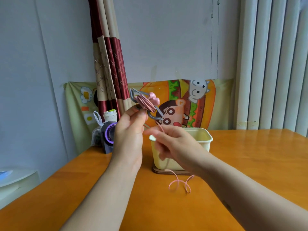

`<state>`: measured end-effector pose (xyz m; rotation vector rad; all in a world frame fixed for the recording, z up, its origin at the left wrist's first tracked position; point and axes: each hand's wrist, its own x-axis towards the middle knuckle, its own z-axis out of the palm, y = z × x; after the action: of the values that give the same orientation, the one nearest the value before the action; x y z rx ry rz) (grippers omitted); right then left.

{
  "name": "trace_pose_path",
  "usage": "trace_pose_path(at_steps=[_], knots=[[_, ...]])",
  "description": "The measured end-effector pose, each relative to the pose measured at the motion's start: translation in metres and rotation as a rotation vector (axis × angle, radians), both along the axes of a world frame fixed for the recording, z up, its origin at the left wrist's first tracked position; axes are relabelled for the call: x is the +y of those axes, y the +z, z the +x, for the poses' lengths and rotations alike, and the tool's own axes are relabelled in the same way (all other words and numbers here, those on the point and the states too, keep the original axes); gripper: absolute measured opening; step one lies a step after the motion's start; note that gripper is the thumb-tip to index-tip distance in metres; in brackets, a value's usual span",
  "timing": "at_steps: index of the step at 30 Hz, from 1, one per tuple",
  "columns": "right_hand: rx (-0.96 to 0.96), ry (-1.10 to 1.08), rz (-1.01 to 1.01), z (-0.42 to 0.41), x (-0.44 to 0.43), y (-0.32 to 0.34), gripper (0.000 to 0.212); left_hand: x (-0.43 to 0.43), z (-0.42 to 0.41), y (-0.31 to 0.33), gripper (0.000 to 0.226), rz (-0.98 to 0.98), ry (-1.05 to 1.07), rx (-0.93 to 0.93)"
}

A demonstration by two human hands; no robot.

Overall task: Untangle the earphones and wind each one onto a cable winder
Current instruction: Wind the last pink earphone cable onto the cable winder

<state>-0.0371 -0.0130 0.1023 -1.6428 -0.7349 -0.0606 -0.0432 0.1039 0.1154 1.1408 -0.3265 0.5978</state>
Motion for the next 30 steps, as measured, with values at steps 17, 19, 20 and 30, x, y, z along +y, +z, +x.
trace_pose_path(at_steps=[17, 19, 20, 30], knots=[[-0.622, -0.503, -0.481, -0.019, -0.035, 0.012, 0.030, -0.001, 0.000, -0.008, 0.016, -0.046, -0.117, 0.200], [-0.639, -0.485, -0.455, -0.023, -0.038, 0.020, 0.028, 0.001, 0.000, -0.012, 0.020, 0.103, -0.095, 0.197], [-0.640, -0.475, -0.421, -0.025, -0.039, 0.024, 0.027, 0.002, 0.000, -0.014, 0.023, 0.185, -0.071, 0.195], [-0.605, -0.494, -0.245, -0.016, -0.058, 0.054, 0.030, -0.001, -0.014, -0.020, 0.011, 0.777, -0.061, 0.041]])
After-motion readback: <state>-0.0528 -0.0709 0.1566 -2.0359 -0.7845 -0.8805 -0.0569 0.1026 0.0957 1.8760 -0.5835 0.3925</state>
